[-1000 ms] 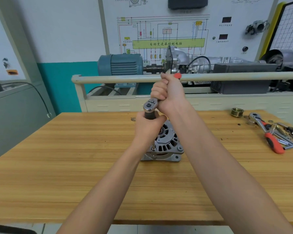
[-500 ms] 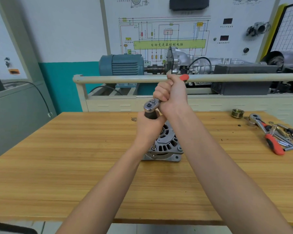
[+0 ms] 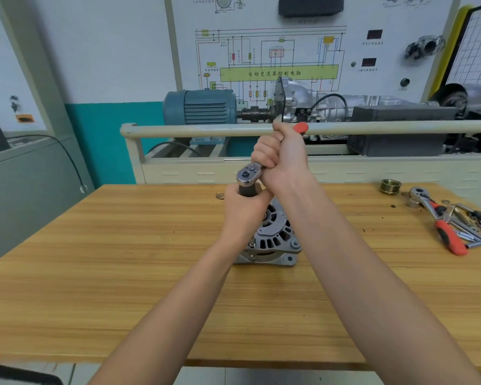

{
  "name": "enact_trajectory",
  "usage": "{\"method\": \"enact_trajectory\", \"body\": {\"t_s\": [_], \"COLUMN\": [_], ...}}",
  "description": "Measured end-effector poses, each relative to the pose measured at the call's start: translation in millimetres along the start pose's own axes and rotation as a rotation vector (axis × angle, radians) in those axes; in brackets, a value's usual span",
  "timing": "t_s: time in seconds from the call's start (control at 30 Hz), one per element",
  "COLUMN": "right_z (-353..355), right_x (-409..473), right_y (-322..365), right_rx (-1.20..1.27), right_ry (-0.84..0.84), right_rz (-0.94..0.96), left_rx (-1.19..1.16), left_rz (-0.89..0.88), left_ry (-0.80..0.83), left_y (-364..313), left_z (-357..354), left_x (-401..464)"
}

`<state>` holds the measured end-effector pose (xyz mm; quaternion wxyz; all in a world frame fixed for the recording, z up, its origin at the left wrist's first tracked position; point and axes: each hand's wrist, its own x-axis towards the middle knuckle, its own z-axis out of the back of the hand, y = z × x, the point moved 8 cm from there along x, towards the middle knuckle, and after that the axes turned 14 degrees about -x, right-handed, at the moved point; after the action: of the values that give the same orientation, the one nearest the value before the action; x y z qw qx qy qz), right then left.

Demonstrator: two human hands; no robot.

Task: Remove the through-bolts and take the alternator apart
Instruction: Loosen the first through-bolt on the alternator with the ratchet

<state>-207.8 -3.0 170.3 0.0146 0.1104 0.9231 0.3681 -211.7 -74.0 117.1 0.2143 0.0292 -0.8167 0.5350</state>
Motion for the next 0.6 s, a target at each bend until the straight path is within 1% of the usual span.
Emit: {"method": "enact_trajectory", "body": {"t_s": [0.03,0.1,0.13,0.2,0.23,0.27,0.3,0.33,0.37,0.43,0.47,0.5,0.53,0.57,0.6], "right_z": [-1.3,-10.3,-13.9,-15.6,-15.2,-14.3,-12.1,-8.6,-2.7,11.1,15.0,16.1,14.3,9.6,2.7], "right_x": [-0.6,-4.2,-6.8,-10.9,-12.4,-13.1,-12.0,-8.8,-4.3,1.7,1.8,1.3,0.6,-0.5,-2.3], "right_y": [-0.4,-6.4,-9.4,-13.1,-14.3,-14.9,-14.0,-10.6,-5.0,6.6,9.6,11.0,10.5,8.1,3.2], "right_rx": [-0.010,-0.054,-0.072,-0.093,-0.108,-0.118,-0.107,-0.067,-0.010,0.094,0.114,0.112,0.092,0.055,0.003], "right_ry": [0.028,0.190,0.276,0.384,0.404,0.399,0.365,0.300,0.208,0.033,-0.017,-0.035,-0.017,0.038,0.123], "right_rz": [-0.022,-0.170,-0.257,-0.384,-0.415,-0.421,-0.397,-0.340,-0.251,-0.061,-0.004,0.016,0.000,-0.052,-0.129], "left_rx": [0.008,0.101,0.164,0.279,0.306,0.311,0.302,0.277,0.232,0.122,0.084,0.076,0.095,0.134,0.183], "left_rz": [-0.022,-0.037,-0.027,0.042,0.095,0.145,0.174,0.180,0.172,0.133,0.114,0.098,0.084,0.075,0.076], "left_ry": [0.005,0.095,0.183,0.428,0.554,0.647,0.679,0.640,0.536,0.258,0.162,0.120,0.132,0.200,0.324], "left_y": [0.5,2.7,3.1,4.6,6.4,8.0,8.9,9.3,9.5,9.7,9.3,9.5,10.3,10.7,9.6], "left_z": [-1.4,-8.8,-14.6,-27.8,-33.0,-36.0,-36.3,-34.9,-31.2,-19.7,-16.2,-14.0,-13.3,-14.2,-18.7], "left_x": [-1.6,-5.6,-7.3,-10.6,-12.5,-13.8,-12.8,-8.6,-2.5,6.3,6.5,5.9,5.9,5.5,2.8]}}
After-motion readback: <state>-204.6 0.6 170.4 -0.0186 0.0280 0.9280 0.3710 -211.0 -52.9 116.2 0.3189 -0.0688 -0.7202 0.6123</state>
